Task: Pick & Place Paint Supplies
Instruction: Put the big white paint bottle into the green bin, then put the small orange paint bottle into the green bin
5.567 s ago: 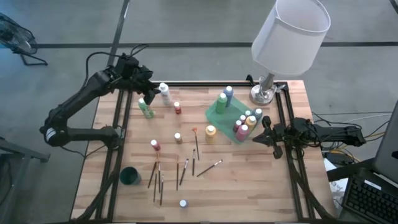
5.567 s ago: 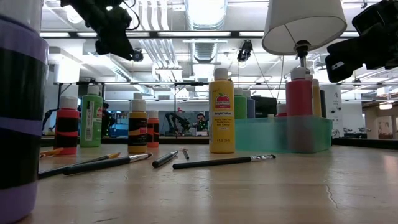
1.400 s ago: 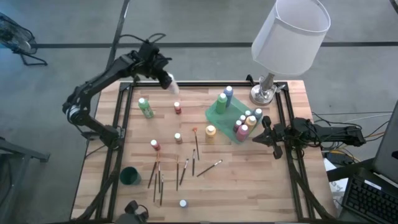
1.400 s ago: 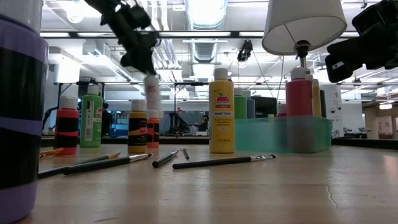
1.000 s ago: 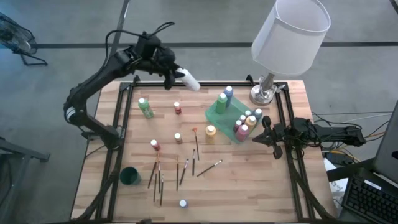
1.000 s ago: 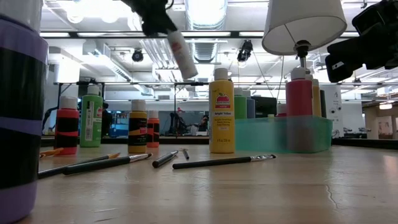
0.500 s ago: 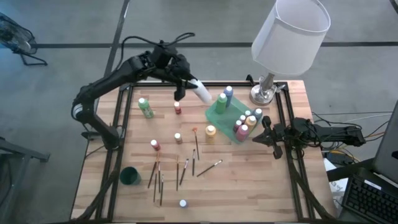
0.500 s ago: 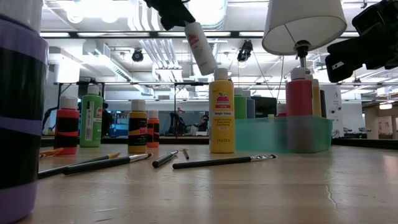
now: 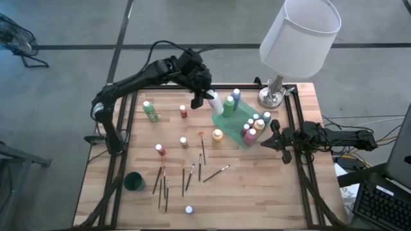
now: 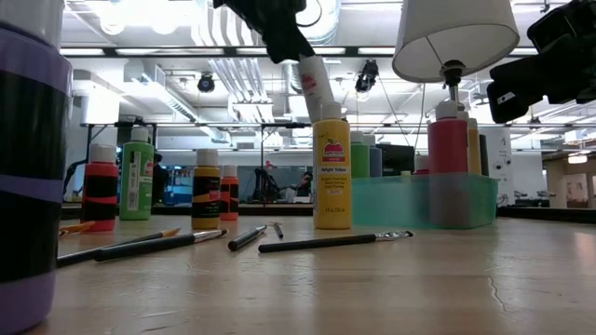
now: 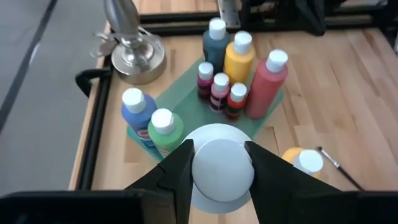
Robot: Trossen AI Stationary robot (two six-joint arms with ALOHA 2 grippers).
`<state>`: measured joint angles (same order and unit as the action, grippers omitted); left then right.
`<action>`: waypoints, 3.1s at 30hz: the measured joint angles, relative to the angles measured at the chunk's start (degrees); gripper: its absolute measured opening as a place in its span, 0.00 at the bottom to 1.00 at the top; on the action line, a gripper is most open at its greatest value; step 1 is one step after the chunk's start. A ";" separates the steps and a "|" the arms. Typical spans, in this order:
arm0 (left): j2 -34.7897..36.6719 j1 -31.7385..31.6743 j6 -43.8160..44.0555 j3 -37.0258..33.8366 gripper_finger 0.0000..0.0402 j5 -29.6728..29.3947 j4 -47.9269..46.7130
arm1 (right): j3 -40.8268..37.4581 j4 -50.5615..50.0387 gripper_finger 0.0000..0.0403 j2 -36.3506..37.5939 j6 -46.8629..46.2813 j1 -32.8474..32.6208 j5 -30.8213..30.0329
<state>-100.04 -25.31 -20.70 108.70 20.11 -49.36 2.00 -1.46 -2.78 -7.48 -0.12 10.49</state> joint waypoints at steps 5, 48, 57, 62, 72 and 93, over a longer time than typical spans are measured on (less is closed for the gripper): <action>-3.17 0.25 -1.35 1.20 0.32 -0.03 -0.69 | 0.00 0.00 0.03 0.00 0.01 0.00 0.01; -18.28 1.25 -5.42 1.06 0.32 -5.43 5.83 | 0.01 -0.02 0.03 0.00 0.01 0.02 0.01; -18.13 1.17 -5.30 0.92 0.40 -6.08 6.62 | 0.00 -0.02 0.03 0.00 0.00 0.02 0.01; -18.10 1.21 -5.27 0.92 0.45 -6.06 6.46 | 0.00 -0.02 0.03 -0.03 0.01 0.02 0.01; -17.99 1.18 -5.97 4.38 0.51 -6.14 2.82 | 0.00 -0.02 0.03 0.00 0.01 0.00 0.01; -11.11 1.04 -6.06 24.15 0.51 -17.83 -16.31 | 0.02 -0.02 0.03 0.00 0.00 0.02 -0.01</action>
<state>-111.15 -24.27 -26.76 132.86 2.28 -65.67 2.02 -1.48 -2.79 -7.47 -0.10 10.48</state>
